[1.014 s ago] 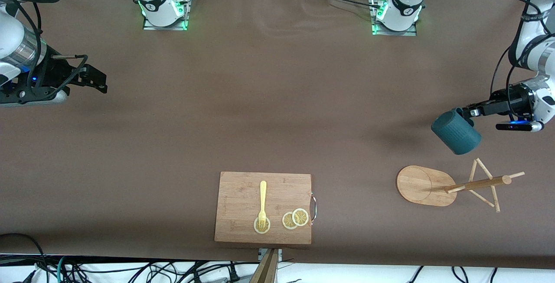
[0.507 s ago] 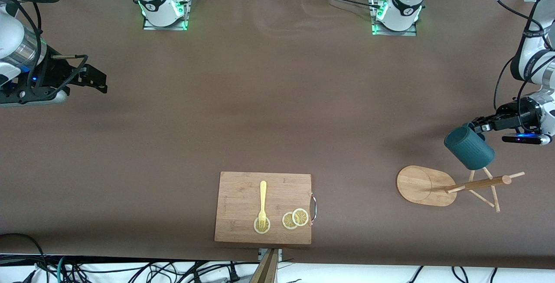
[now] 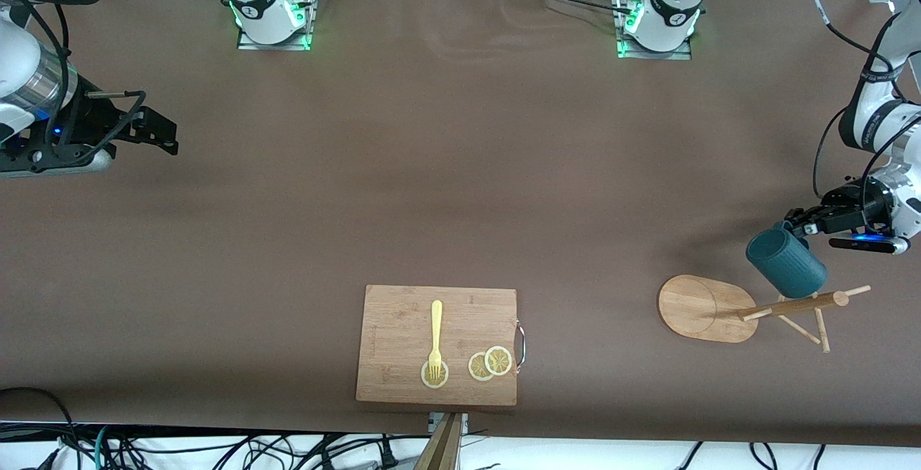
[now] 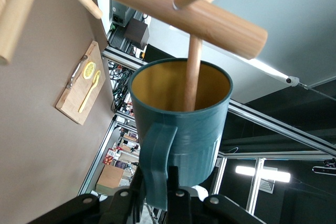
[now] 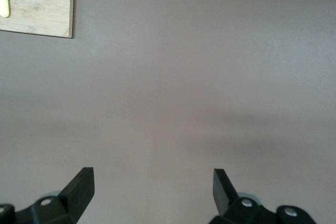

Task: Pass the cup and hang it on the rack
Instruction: 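Hook the mug handle onto a rack peg and open the left gripper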

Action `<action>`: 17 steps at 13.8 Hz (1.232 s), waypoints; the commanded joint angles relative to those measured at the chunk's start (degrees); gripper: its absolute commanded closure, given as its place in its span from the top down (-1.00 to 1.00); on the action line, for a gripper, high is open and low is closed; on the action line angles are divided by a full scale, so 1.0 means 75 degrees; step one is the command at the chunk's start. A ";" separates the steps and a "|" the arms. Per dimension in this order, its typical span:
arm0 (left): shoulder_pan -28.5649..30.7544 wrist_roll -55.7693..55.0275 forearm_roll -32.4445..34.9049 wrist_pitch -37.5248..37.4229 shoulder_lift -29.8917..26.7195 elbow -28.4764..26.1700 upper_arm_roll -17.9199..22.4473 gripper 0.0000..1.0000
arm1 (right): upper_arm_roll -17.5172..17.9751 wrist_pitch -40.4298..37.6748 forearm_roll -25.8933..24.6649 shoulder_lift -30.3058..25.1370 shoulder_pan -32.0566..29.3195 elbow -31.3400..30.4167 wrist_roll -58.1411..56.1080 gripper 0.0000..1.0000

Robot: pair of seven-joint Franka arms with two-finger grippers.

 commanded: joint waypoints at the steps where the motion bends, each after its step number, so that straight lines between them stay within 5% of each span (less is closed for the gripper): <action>1: 0.0150 -0.0043 -0.0340 -0.0196 0.0437 0.0457 -0.0075 -1.00 | 0.0075 -0.0034 0.0044 -0.0041 -0.0061 0.0014 0.0071 1.00; 6: 0.0150 -0.0031 -0.0529 -0.0184 0.0696 0.0505 -0.0075 -0.95 | 0.0075 -0.0046 0.0044 -0.0041 -0.0050 0.0014 0.0071 1.00; 10: 0.0150 -0.0031 -0.0424 -0.0184 0.0814 0.0493 -0.0075 -0.11 | 0.0075 -0.0046 0.0044 -0.0041 -0.0061 0.0014 0.0071 1.00; 11: 0.0162 -0.0031 -0.0412 -0.0195 0.0814 0.0493 -0.0075 0.25 | 0.0075 -0.0046 0.0044 -0.0041 -0.0050 0.0014 0.0071 1.00; 12: 0.0162 -0.0020 -0.0412 -0.0207 0.0802 0.0470 -0.0064 0.94 | 0.0075 -0.0057 0.0044 -0.0041 -0.0061 0.0014 0.0071 1.00; 17: 0.0209 0.0074 0.1353 -0.0733 0.0346 0.0482 0.0158 1.00 | 0.0075 -0.0057 0.0044 -0.0041 -0.0061 0.0014 0.0071 1.00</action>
